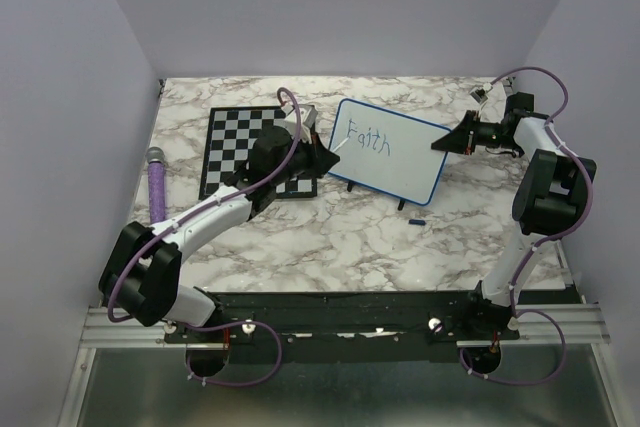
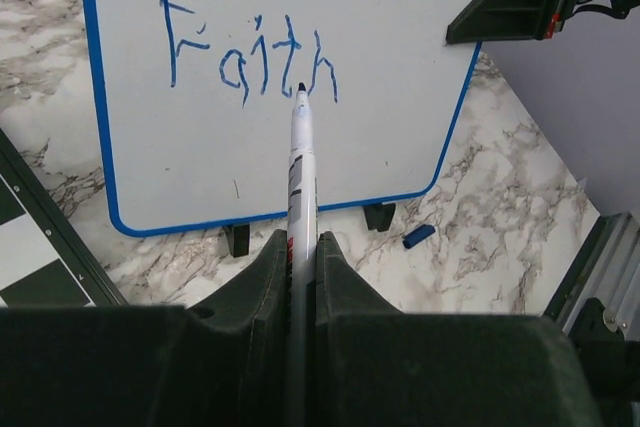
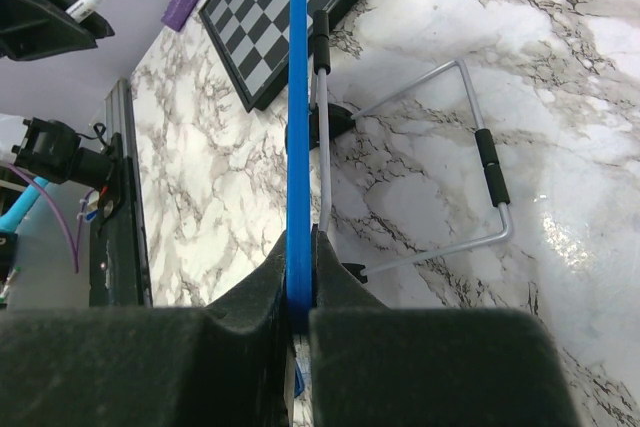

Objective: Write a sentence on the whiteboard

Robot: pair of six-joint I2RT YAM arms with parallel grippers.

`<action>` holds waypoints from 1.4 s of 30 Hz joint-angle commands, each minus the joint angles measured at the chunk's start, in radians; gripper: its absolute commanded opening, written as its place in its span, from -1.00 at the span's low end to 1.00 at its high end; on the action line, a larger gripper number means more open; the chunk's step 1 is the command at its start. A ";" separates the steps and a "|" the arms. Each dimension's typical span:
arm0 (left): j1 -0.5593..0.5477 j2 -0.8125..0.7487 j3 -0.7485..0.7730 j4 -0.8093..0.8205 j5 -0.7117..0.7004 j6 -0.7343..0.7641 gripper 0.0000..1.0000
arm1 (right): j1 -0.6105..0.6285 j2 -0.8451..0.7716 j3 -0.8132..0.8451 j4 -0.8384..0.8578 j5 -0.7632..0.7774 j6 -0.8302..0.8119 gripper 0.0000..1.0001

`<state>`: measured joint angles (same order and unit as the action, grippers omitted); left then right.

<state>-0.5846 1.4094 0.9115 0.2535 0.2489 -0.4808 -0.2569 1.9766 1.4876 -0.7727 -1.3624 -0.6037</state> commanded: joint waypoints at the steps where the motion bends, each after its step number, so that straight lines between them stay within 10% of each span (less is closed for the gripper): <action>1: -0.009 -0.030 -0.049 0.087 0.050 -0.013 -1.00 | 0.004 -0.016 0.033 0.000 0.025 -0.047 -0.99; 16: -0.034 -0.049 -0.168 0.207 0.030 -0.032 -1.00 | 0.004 -0.018 0.030 0.000 0.040 -0.053 -0.99; 42: -0.215 0.224 0.079 0.145 -0.086 -0.036 -1.00 | 0.011 -0.028 0.020 0.010 0.057 -0.054 -0.99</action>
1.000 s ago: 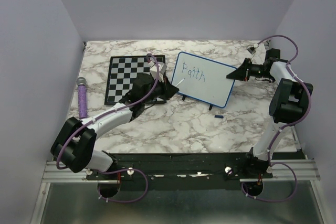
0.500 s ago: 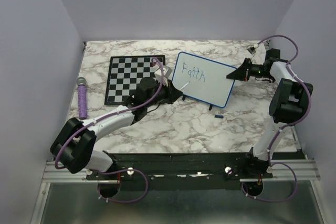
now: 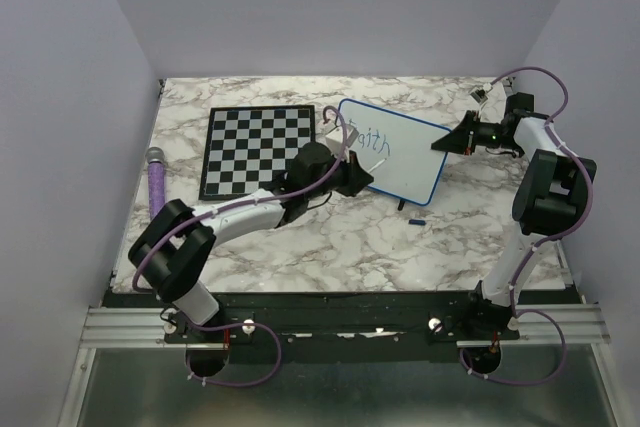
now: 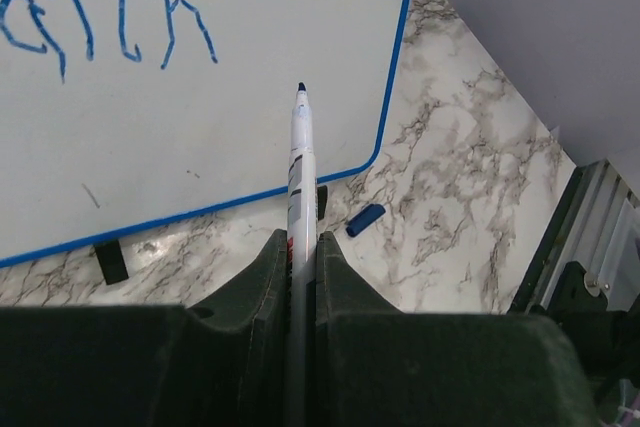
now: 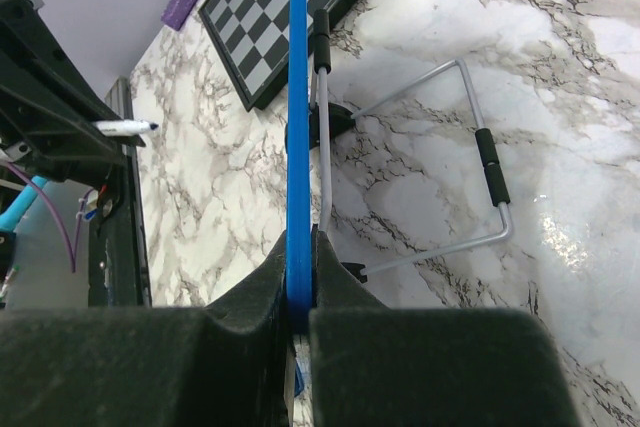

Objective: Write a sentence on the whiteboard

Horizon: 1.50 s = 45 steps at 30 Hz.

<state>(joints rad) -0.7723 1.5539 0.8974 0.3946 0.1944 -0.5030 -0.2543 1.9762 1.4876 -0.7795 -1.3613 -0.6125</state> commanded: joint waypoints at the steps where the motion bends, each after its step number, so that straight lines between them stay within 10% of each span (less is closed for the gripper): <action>1: -0.036 0.098 0.133 0.000 -0.035 -0.015 -1.00 | 0.010 -0.028 0.020 0.019 0.054 -0.047 -0.99; 19: -0.078 0.337 0.457 -0.253 -0.164 0.009 -1.00 | 0.012 -0.027 0.013 0.040 0.060 -0.029 -0.99; 45: -0.081 0.393 0.549 -0.379 -0.208 0.043 -1.00 | 0.012 -0.030 0.013 0.039 0.054 -0.027 -0.99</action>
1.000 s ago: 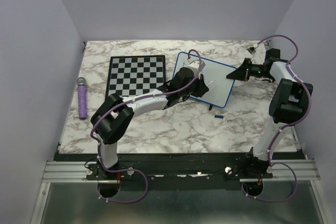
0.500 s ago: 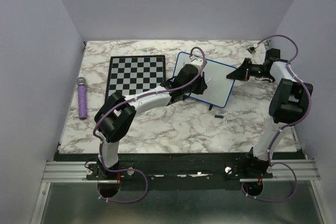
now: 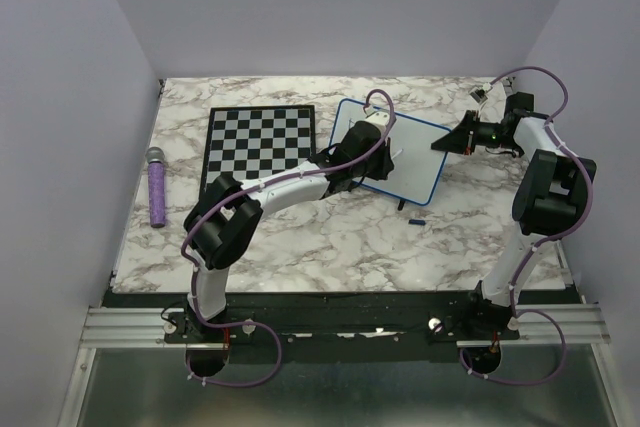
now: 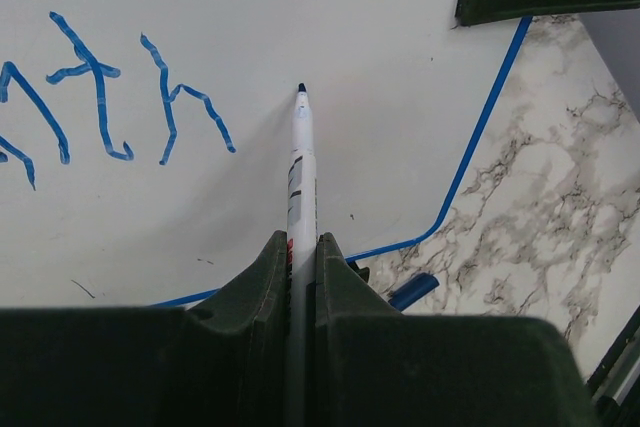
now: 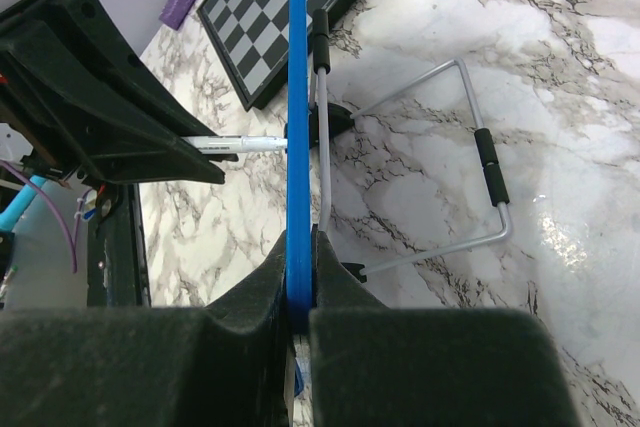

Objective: Write a sentence on the whiteboard

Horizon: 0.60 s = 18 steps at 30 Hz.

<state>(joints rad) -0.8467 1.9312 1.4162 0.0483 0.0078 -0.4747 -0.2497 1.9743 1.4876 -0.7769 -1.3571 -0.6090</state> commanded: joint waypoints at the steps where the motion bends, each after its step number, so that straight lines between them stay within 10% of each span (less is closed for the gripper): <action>1: -0.006 0.015 0.033 -0.033 -0.022 0.015 -1.00 | 0.007 -0.028 0.011 0.036 0.050 -0.031 -0.99; 18: -0.014 -0.015 -0.008 -0.084 -0.008 0.008 -1.00 | 0.007 -0.029 0.014 0.033 0.050 -0.031 -0.99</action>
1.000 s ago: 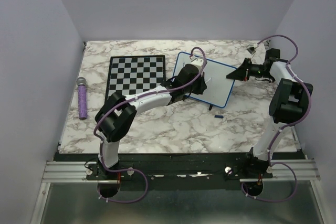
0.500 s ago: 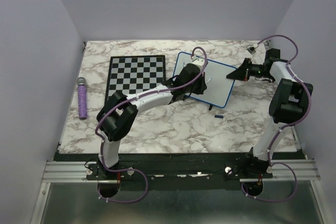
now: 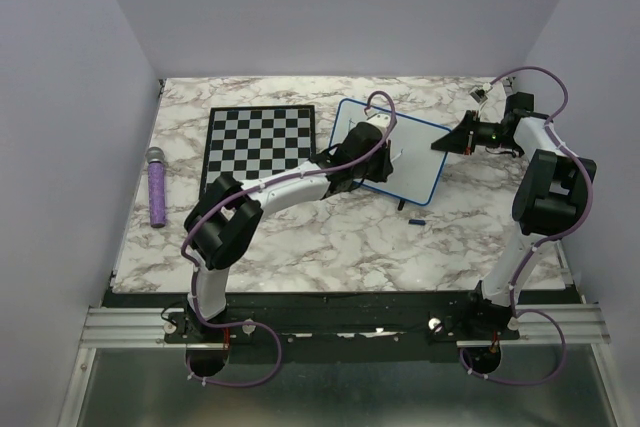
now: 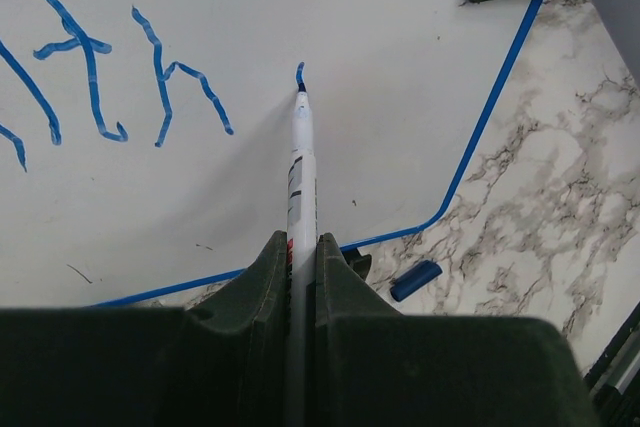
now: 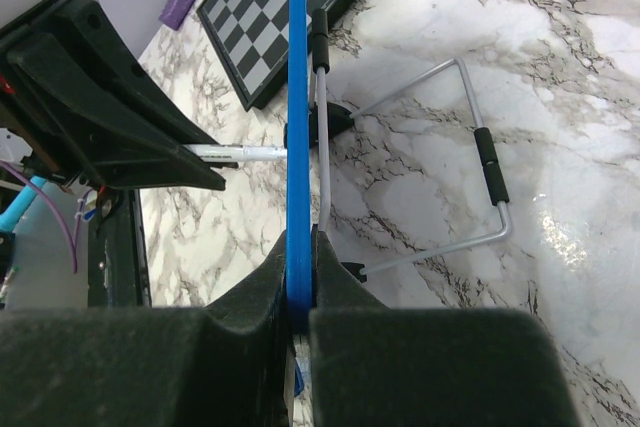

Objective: Write a sentence on the whiteboard

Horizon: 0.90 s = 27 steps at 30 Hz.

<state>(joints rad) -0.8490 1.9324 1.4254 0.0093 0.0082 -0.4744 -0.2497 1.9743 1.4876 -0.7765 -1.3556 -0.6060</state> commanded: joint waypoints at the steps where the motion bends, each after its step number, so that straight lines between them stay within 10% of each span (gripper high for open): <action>1: -0.013 -0.016 -0.022 -0.046 -0.010 0.007 -1.00 | 0.007 -0.029 0.014 0.033 0.049 -0.034 -0.99; 27: -0.012 -0.013 0.066 -0.065 -0.024 0.019 -1.00 | 0.007 -0.031 0.014 0.031 0.047 -0.035 -0.99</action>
<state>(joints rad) -0.8585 1.9152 1.4410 -0.0322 0.0074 -0.4709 -0.2493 1.9724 1.4876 -0.7761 -1.3552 -0.6060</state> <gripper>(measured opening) 0.173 0.113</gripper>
